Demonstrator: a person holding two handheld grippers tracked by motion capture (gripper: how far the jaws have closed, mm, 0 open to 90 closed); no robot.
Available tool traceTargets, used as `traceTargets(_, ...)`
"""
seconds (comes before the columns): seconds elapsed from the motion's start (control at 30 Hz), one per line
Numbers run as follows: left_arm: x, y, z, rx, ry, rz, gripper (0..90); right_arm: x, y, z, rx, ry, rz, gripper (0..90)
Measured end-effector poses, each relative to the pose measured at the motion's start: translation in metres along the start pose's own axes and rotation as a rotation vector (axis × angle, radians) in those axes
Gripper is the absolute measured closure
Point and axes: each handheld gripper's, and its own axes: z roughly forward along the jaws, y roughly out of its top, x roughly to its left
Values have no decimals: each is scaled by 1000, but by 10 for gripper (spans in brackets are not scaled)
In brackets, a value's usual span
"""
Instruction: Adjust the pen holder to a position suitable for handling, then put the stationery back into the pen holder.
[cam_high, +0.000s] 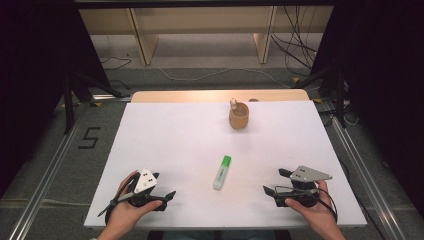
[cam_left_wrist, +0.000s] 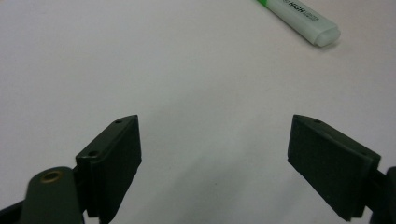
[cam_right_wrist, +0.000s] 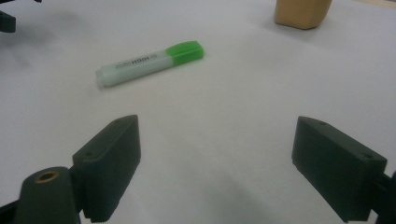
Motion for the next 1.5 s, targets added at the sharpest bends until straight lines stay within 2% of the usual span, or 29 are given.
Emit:
traceTargets(0.17,-1,-2,0,16,2,23,178,0,2,2,-1,0,3,163)
traceTargets(0.63,-5,-2,3,23,-1,31,184,2,7,4,-4,6,7,170)
traceTargets(0.67,-5,-2,3,23,-1,31,185,3,10,5,-3,8,0,184)
traceTargets(0.73,-7,-1,4,28,-9,39,185,8,15,8,5,9,-18,277)
traceTargets(0.77,-7,-1,5,28,-12,45,185,8,15,8,5,9,-18,277)
traceTargets(0.8,-8,-1,6,29,-15,45,187,14,21,14,4,28,-43,368)
traceTargets(0.87,-10,0,8,40,-21,56,190,21,28,24,23,36,-74,486)
traceTargets(0.9,-10,0,8,40,-21,56,193,21,28,24,23,36,-74,486)
traceTargets(0.93,-11,1,8,34,-21,51,194,28,36,36,44,89,-90,632)
traceTargets(1.0,-12,1,7,39,-18,54,197,36,45,49,73,115,-107,759)
traceTargets(1.1,-12,2,7,37,-16,53,199,48,57,71,122,140,-130,873)
traceTargets(1.13,-12,2,7,35,-16,54,199,52,61,78,134,151,-138,900)
traceTargets(1.2,-12,2,7,33,-17,54,200,60,67,90,163,152,-163,900)
traceTargets(1.33,-11,1,7,31,-22,49,201,75,75,113,222,177,-183,900)
traceTargets(1.47,-10,2,8,28,-26,40,206,85,77,133,252,187,-200,900)
traceTargets(1.5,-10,2,9,28,-27,39,206,85,77,133,252,187,-200,900)
